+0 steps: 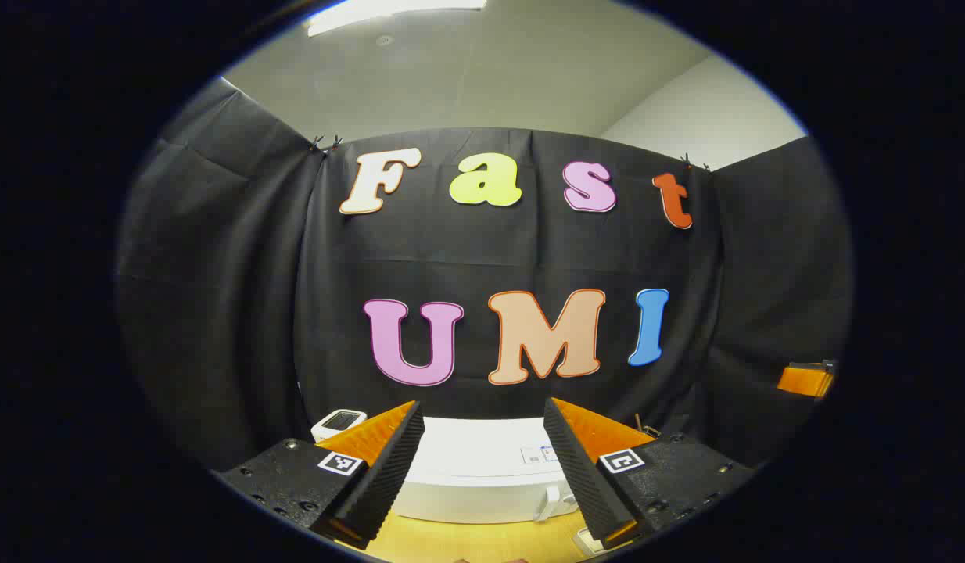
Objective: Open the microwave oven with the left hand, put the food in, and close the microwave oven.
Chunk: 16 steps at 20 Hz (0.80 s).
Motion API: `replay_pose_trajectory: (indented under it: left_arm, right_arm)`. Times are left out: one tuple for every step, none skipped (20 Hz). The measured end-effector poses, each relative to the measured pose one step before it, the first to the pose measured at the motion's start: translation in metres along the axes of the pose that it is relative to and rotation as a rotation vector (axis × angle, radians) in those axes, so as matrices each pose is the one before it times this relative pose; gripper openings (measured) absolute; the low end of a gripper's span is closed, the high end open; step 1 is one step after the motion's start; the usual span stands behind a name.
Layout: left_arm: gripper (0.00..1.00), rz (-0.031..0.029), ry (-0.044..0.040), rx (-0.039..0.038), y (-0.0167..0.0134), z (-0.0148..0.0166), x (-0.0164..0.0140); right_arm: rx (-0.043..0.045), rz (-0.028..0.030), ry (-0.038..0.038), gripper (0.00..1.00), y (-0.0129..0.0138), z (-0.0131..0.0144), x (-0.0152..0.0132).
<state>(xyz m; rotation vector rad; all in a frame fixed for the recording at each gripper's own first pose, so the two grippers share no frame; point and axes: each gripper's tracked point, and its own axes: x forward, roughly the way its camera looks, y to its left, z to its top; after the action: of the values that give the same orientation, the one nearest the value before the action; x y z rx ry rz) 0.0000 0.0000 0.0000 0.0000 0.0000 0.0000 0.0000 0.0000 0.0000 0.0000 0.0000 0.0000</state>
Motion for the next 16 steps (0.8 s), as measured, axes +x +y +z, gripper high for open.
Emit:
replay_pose_trajectory:
  left_arm:
    - [0.94, 0.00232, 0.01416, -0.00254, 0.00032, -0.00305, 0.00361]
    - [0.92, -0.00096, 0.01386, -0.00157, -0.00110, -0.00304, 0.00298]
    - [0.94, -0.00073, 0.01161, -0.00490, 0.00039, -0.00253, 0.00270]
    - [0.94, -0.00443, 0.00805, -0.00630, 0.00115, -0.00338, 0.00009]
    - [0.93, -0.00388, 0.00459, -0.00308, 0.00021, -0.00093, 0.00041]
    - [0.92, 0.00387, 0.00481, 0.00428, 0.00309, -0.00056, 0.00045]
    - [0.94, 0.00471, -0.00097, 0.00009, 0.00357, 0.00044, -0.00011]
    - [0.93, 0.00685, -0.00413, 0.00166, 0.00384, 0.00078, -0.00118]
    - [0.94, 0.00518, -0.00151, 0.00170, 0.00334, 0.00019, -0.00165]
    - [0.92, -0.00048, -0.00175, -0.00010, 0.00137, -0.00071, -0.00227]
    - [0.95, -0.00060, -0.00421, 0.00174, 0.00147, 0.00107, -0.00214]
    - [0.93, 0.00506, -0.00807, -0.00139, 0.00366, 0.00135, -0.00134]
    - [0.95, 0.00568, -0.00874, 0.00083, 0.00355, 0.00152, -0.00183]
    - [0.92, 0.00631, -0.00566, 0.00451, 0.00360, 0.00025, -0.00191]
    - [0.95, 0.00803, -0.00441, -0.00016, 0.00378, 0.00032, -0.00124]
    - [0.93, 0.00283, -0.00008, -0.00005, 0.00247, -0.00205, -0.00081]
  right_arm:
    - [-0.01046, -0.01061, 0.00578, 0.91, -0.00363, -0.00236, 0.00054]
    - [-0.00825, -0.00542, 0.00669, 0.91, -0.00137, -0.00269, 0.00125]
    - [-0.00538, 0.00075, 0.00757, 0.91, 0.00040, -0.00325, 0.00193]
    - [-0.00277, 0.00700, 0.00904, 0.92, 0.00144, -0.00225, 0.00154]
    - [-0.00263, 0.00917, 0.00833, 0.92, 0.00180, -0.00452, 0.00275]
    - [-0.00383, 0.00754, 0.00698, 0.92, 0.00145, -0.00269, 0.00182]
    - [-0.00691, 0.00516, 0.00552, 0.99, 0.00072, -0.00329, 0.00202]
    - [-0.00861, 0.00175, 0.00582, 0.92, -0.00027, -0.00117, 0.00351]
    - [-0.00911, 0.00258, 0.00663, 0.92, -0.00037, -0.00319, 0.00147]
    - [-0.00740, 0.00322, 0.00649, 0.92, 0.00100, -0.00167, 0.00266]
    - [-0.00639, 0.00443, 0.00673, 0.92, 0.00191, -0.00330, 0.00277]
    - [-0.00526, 0.00508, 0.00361, 0.92, 0.00215, -0.00110, 0.00251]
    - [-0.00580, 0.00435, 0.00272, 0.92, 0.00184, -0.00151, 0.00129]
    - [-0.00265, 0.00349, 0.00025, 0.92, 0.00144, -0.00053, 0.00227]
    - [0.00061, 0.00344, 0.00179, 0.92, 0.00120, -0.00013, 0.00259]
    - [0.00195, 0.00746, 0.00328, 0.92, 0.00238, -0.00107, 0.00206]
